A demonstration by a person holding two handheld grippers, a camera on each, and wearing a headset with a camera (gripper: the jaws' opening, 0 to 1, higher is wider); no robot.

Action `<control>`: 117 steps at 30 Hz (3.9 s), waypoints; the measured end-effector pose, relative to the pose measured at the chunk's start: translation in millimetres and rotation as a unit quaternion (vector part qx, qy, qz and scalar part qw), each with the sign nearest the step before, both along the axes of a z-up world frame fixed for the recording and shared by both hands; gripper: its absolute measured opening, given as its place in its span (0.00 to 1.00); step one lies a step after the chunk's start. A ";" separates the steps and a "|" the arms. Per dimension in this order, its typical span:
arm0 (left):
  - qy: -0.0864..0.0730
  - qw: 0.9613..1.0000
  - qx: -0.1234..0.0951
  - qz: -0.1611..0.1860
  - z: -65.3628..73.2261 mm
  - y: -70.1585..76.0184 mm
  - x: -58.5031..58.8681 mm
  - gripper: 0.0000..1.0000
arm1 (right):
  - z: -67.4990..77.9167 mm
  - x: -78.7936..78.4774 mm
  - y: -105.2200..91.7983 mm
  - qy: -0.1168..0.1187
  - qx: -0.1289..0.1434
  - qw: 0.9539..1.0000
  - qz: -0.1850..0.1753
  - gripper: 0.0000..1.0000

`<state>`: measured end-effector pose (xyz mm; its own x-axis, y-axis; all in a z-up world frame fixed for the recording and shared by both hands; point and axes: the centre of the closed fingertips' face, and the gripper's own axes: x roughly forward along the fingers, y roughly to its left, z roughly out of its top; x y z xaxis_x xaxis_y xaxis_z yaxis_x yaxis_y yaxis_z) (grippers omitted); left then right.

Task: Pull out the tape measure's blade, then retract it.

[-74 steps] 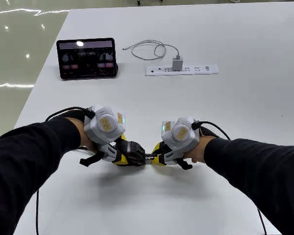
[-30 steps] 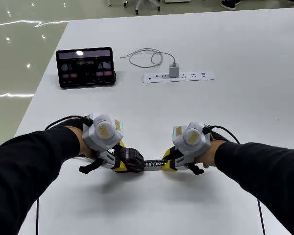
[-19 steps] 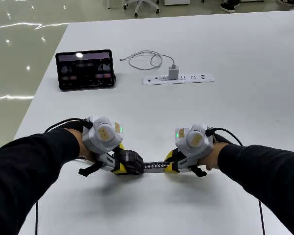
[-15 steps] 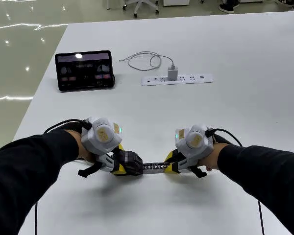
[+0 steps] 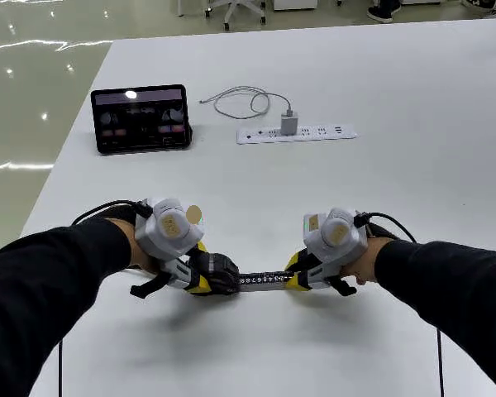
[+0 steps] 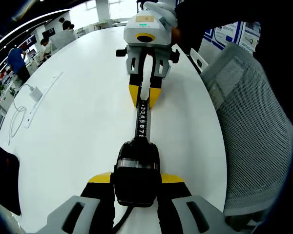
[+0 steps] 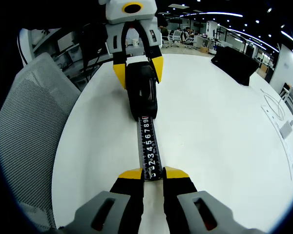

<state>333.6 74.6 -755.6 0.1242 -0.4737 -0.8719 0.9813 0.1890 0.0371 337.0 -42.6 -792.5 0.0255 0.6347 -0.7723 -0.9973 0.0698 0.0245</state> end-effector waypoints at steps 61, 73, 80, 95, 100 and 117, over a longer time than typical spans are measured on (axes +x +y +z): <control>-0.004 1.000 -0.001 0.001 0.0 -2.0 -3.5 0.29 | 1.6 -0.2 -63.3 0.002 -0.020 1.000 -0.016 0.09; -0.003 1.000 -0.002 0.003 0.0 -2.6 -4.1 0.29 | 1.3 0.3 -76.7 0.000 -0.024 0.999 -0.025 0.09; -0.002 1.000 0.001 0.003 0.0 -3.3 -4.3 0.29 | 2.7 1.0 -86.7 -0.001 -0.027 0.999 -0.029 0.09; -0.002 1.000 0.000 0.004 0.6 -3.6 -4.9 0.29 | 0.5 0.7 -113.2 -0.002 -0.043 0.998 -0.035 0.09; -0.001 1.000 0.000 0.003 0.4 -3.6 -4.9 0.29 | 0.8 0.6 -119.6 -0.002 -0.044 0.998 -0.040 0.09; -0.002 1.000 -0.001 0.006 0.0 -3.8 -5.1 0.29 | 0.0 2.7 -136.5 0.000 -0.053 0.998 -0.046 0.09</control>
